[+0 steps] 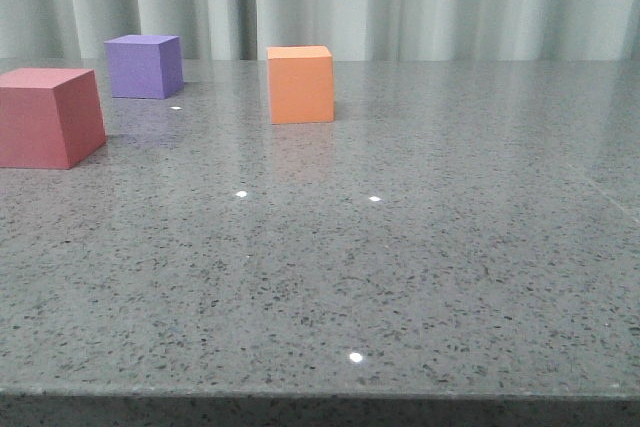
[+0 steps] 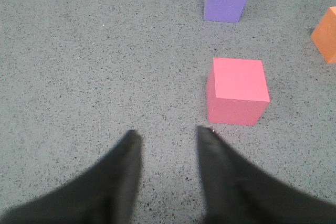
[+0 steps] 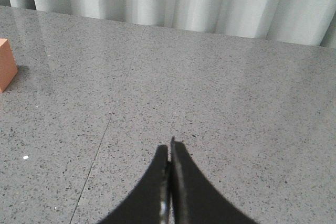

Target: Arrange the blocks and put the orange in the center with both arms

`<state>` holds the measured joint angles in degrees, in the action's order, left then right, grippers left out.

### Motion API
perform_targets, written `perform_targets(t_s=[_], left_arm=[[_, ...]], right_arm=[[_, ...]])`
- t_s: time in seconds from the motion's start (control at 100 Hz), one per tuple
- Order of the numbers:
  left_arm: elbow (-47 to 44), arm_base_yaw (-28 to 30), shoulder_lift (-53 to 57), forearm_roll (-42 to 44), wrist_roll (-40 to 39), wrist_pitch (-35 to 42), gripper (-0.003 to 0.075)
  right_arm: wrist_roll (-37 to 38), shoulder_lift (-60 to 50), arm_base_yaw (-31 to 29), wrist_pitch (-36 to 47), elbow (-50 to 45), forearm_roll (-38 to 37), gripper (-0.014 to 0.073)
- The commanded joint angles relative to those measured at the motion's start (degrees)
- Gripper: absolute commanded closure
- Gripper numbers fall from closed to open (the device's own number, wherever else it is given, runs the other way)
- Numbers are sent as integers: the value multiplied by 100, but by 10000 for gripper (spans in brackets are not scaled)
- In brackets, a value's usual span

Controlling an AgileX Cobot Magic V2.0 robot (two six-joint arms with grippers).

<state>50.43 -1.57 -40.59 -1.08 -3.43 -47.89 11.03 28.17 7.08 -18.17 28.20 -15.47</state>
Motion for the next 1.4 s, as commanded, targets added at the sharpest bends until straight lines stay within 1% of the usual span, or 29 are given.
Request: perform_targets(t_s=[0.0, 0.01, 0.06, 0.08, 0.12, 0.25, 0.39, 0.61, 0.7, 0.87, 0.99, 1.16, 1.28, 1.39], left_arm=[[197, 8, -28, -69, -13, 361, 178], [197, 8, -28, -69, -13, 361, 150], [197, 8, -28, -69, -13, 361, 73], [197, 8, -28, -69, -13, 361, 50], [197, 8, -29, -101, -13, 361, 28], [197, 8, -40, -357, -13, 359, 53], [208, 8, -122, -633, -13, 456, 59], [471, -52, -737, -1577, -13, 738, 59], [690, -315, -1107, -1706, -13, 888, 59], [1299, -1154, -1905, -1726, -147, 1253, 60], [1806, -1681, -2563, -1553, -425, 1469, 60], [2626, -2332, -3597, -828, -1159, 1552, 60], [3263, -2767, -4362, 16, -1912, 1505, 60], [3869, -3154, -4937, 1015, -2702, 1333, 60]], right_arm=[[-8, 72, -31, 458, 152, -105, 663], [-8, 72, -31, 458, 152, -105, 663], [-8, 72, -31, 458, 152, -105, 663], [-8, 72, -31, 458, 152, -105, 663], [-8, 72, -31, 458, 152, -105, 663], [-8, 72, -31, 458, 152, -105, 663], [-8, 72, -31, 458, 152, -105, 663], [-8, 72, -31, 458, 152, -105, 663], [-8, 72, -31, 458, 152, -105, 663], [-8, 72, -31, 463, 152, -105, 663], [-8, 72, -31, 463, 152, -105, 663], [-8, 72, -31, 463, 152, -105, 663], [-8, 72, -31, 463, 152, -105, 663], [-8, 72, -31, 463, 152, -105, 663]])
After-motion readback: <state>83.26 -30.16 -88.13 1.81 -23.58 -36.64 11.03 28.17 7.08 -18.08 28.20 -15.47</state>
